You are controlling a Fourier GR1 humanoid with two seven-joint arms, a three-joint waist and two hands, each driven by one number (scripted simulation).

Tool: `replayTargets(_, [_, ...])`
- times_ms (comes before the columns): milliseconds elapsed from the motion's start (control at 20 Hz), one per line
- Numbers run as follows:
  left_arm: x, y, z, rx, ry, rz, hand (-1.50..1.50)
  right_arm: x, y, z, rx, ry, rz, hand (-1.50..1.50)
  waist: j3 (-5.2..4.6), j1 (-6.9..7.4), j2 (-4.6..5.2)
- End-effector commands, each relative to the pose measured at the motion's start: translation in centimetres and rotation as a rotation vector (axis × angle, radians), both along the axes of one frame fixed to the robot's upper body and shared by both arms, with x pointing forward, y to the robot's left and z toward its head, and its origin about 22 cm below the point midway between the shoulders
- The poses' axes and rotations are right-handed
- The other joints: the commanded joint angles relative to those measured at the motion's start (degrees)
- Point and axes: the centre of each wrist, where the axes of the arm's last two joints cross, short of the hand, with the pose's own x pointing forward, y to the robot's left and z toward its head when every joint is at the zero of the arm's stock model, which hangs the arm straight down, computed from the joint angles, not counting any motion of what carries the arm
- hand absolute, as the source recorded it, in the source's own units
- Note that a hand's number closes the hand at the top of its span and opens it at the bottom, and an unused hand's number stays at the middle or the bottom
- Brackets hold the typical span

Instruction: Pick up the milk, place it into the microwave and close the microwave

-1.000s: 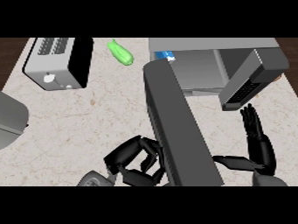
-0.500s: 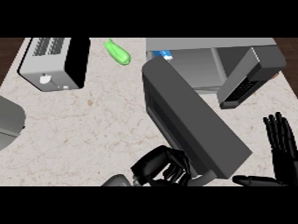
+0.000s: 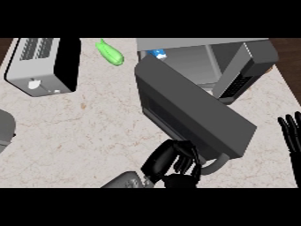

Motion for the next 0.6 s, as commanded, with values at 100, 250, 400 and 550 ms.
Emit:
replayTargets(100, [1.7,-1.8,2.5,-0.094,-0.070,0.063,1.50,0.2,0.4,2.8,-0.007,-0.030,0.162,-1.50,-0.15,-2.49,0.30])
replayTargets(250, [2.3,-2.2,3.3,-0.119,-0.068,0.089,1.50,0.7,0.3,3.8,-0.030,-0.035,0.211,-1.50,-0.16,-4.18,0.84])
replayTargets(400, [4.0,-2.4,4.3,-0.127,-0.080,0.120,1.50,1.0,0.6,4.5,-0.021,-0.059,0.238,-1.50,-0.09,-5.23,1.30])
replayTargets(550, [5.1,-2.3,4.6,-0.127,-0.063,0.195,1.50,1.1,1.0,5.5,-0.004,-0.083,0.287,-1.50,-0.10,-6.54,1.54])
